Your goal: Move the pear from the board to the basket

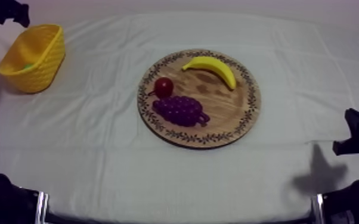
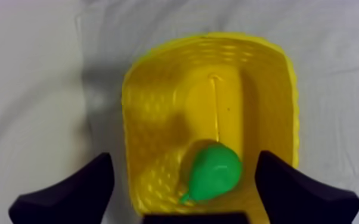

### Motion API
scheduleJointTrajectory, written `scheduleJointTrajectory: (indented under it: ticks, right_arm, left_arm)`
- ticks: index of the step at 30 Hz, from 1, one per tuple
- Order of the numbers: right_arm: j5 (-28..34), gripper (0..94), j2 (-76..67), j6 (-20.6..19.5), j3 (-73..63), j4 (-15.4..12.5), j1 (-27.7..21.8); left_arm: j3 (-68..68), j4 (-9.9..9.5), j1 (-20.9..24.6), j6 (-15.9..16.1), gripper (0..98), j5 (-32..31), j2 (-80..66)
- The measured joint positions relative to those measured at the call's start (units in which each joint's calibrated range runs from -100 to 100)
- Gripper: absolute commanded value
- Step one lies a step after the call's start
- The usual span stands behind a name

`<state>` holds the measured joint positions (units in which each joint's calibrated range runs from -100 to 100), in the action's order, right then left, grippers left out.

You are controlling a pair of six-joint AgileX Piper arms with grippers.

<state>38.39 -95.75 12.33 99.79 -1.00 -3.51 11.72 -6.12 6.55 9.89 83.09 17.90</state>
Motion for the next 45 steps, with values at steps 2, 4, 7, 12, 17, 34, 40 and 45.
scheduleJointTrajectory:
  ticks: [2,4,7,12,17,34,40,45]
  right_arm:
    - [0.00,0.3,0.00,0.00,0.00,0.00,0.00]
    - [0.00,0.3,0.00,0.03,0.00,0.00,0.00]
    - [0.00,0.3,0.00,0.14,0.00,0.00,0.00]
    - [0.00,0.3,0.00,-0.05,0.00,0.00,0.00]
    - [0.00,0.3,0.00,-0.10,0.00,0.00,0.00]
    - [0.00,0.3,0.00,0.03,0.00,0.00,0.00]
    - [0.00,0.3,0.00,0.03,0.00,0.00,0.00]
    - [0.00,0.3,0.00,0.00,0.00,0.00,0.00]
  left_arm:
    - [-2.79,0.34,-0.10,0.00,86.2,0.00,-3.72]
    - [-5.64,0.83,-0.33,-0.07,83.8,-0.21,-8.07]
    - [-9.96,1.51,-0.68,-0.61,79.0,-0.66,-14.45]
    - [-16.95,2.39,-1.51,-2.13,74.4,-1.66,-26.71]
    - [-22.56,4.03,-1.07,-3.17,66.0,-2.16,-38.86]
    - [-56.90,9.52,-1.80,-5.15,2.0,-24.37,-80.41]
    - [-72.85,11.07,-2.10,-4.82,0.2,-35.34,-92.74]
    - [-86.86,12.04,-2.26,-4.90,0.0,-45.25,-101.02]
